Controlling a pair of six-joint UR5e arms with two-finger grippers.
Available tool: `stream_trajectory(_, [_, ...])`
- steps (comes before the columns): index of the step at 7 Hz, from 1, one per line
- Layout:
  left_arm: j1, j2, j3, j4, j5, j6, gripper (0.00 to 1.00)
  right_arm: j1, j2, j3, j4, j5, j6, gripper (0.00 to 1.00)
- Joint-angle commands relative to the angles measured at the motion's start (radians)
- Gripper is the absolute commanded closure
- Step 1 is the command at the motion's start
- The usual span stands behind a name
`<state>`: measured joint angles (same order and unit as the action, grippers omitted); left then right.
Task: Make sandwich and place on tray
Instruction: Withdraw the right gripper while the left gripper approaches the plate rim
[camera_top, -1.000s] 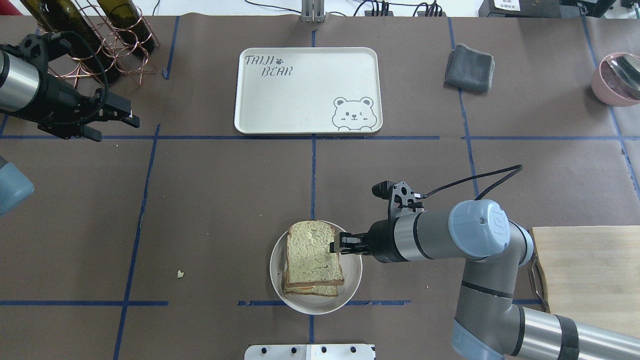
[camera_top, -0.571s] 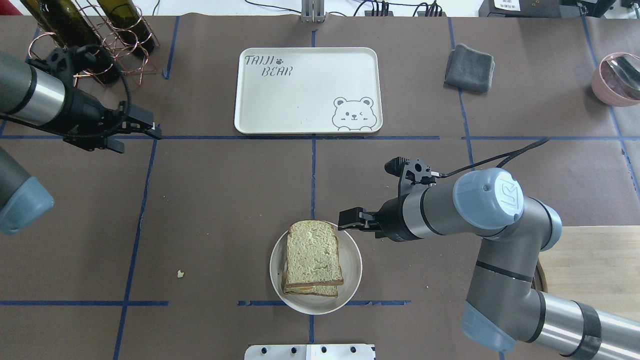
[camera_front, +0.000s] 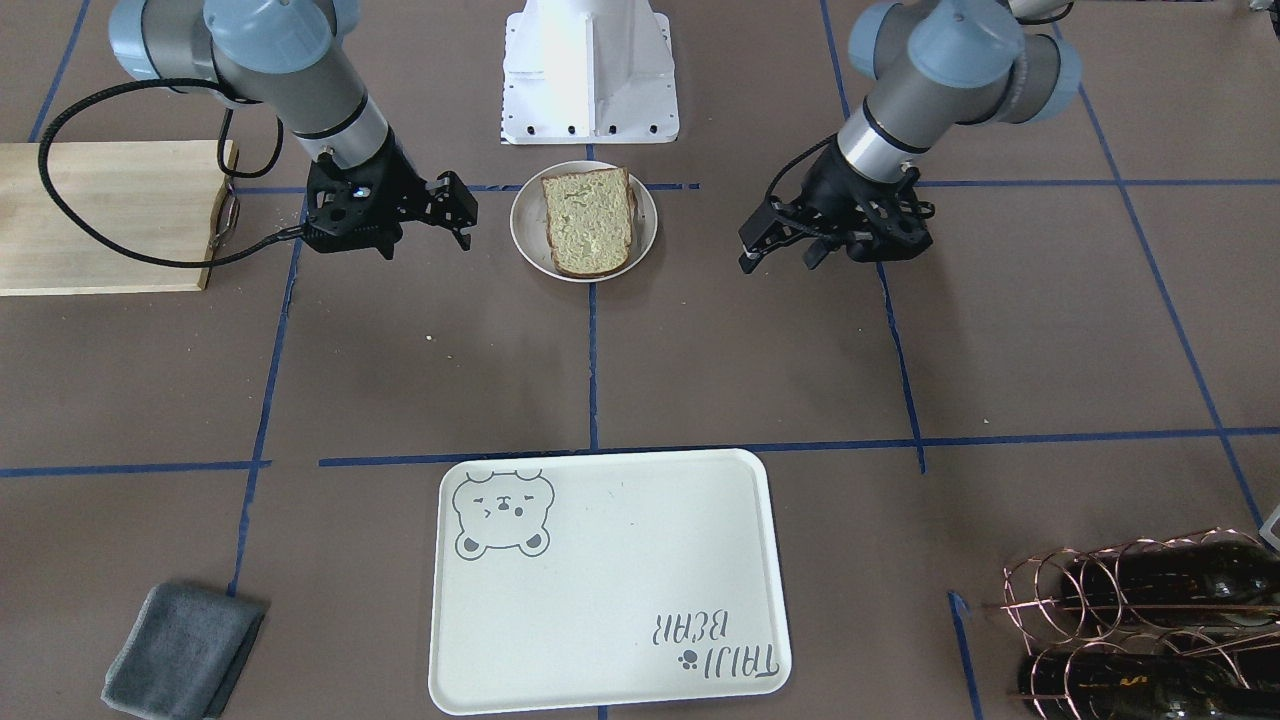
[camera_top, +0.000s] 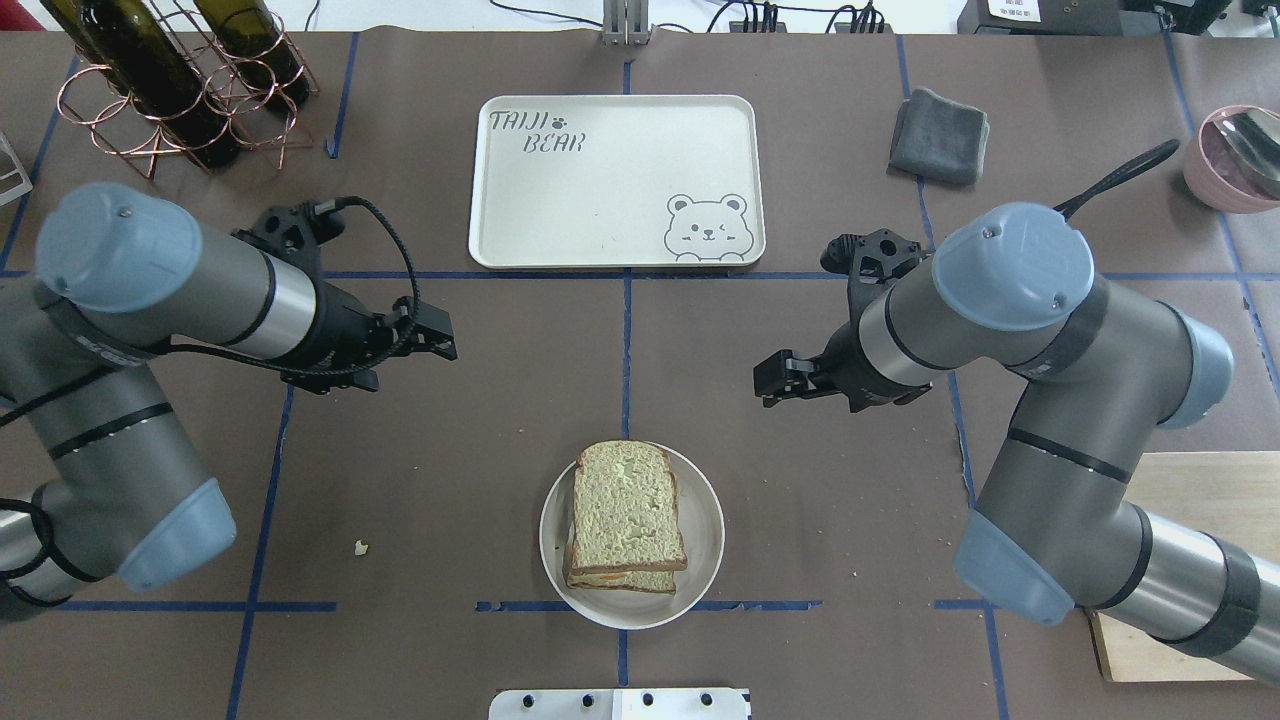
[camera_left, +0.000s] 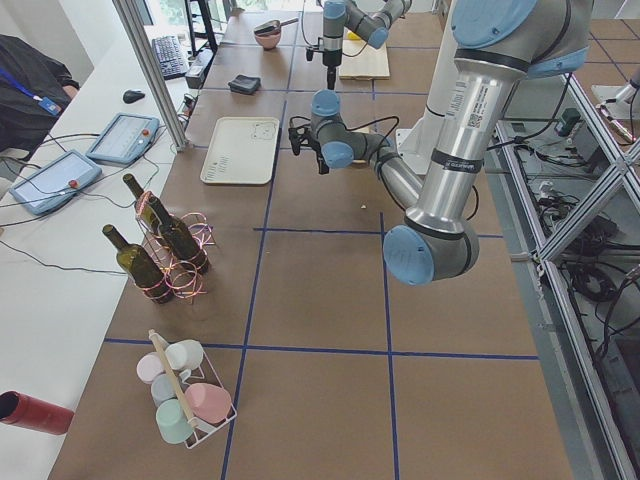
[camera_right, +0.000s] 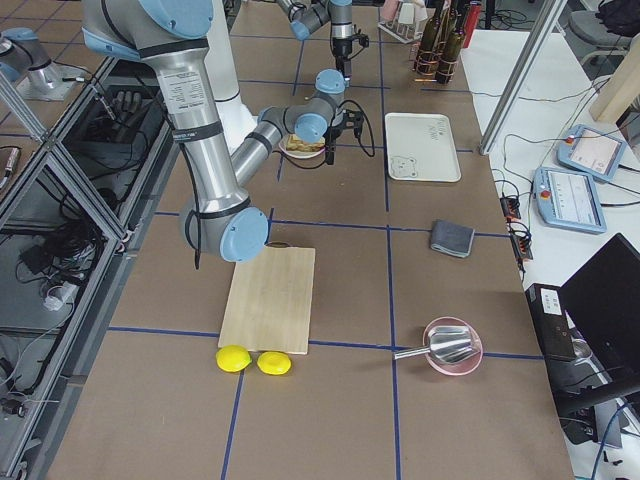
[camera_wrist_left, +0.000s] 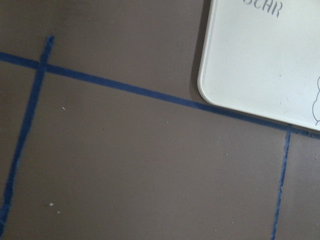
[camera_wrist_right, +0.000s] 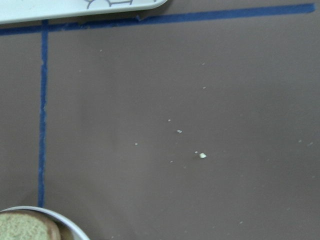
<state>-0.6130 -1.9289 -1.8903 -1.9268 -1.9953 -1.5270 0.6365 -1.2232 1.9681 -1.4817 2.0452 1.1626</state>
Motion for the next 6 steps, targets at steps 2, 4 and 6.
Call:
stream_trajectory(2, [0.185, -0.099, -0.001, 0.173, 0.134, -0.077, 0.28, 0.139, -0.071, 0.003, -0.057, 0.081, -0.235, 0.00])
stream_trajectory(4, [0.261, -0.102, 0.010, 0.170, 0.187, -0.097, 0.39, 0.195, -0.143, 0.014, -0.057, 0.110, -0.329, 0.00])
stream_trajectory(6, [0.304, -0.102, 0.017, 0.166, 0.193, -0.117, 0.44, 0.207, -0.165, 0.012, -0.057, 0.113, -0.368, 0.00])
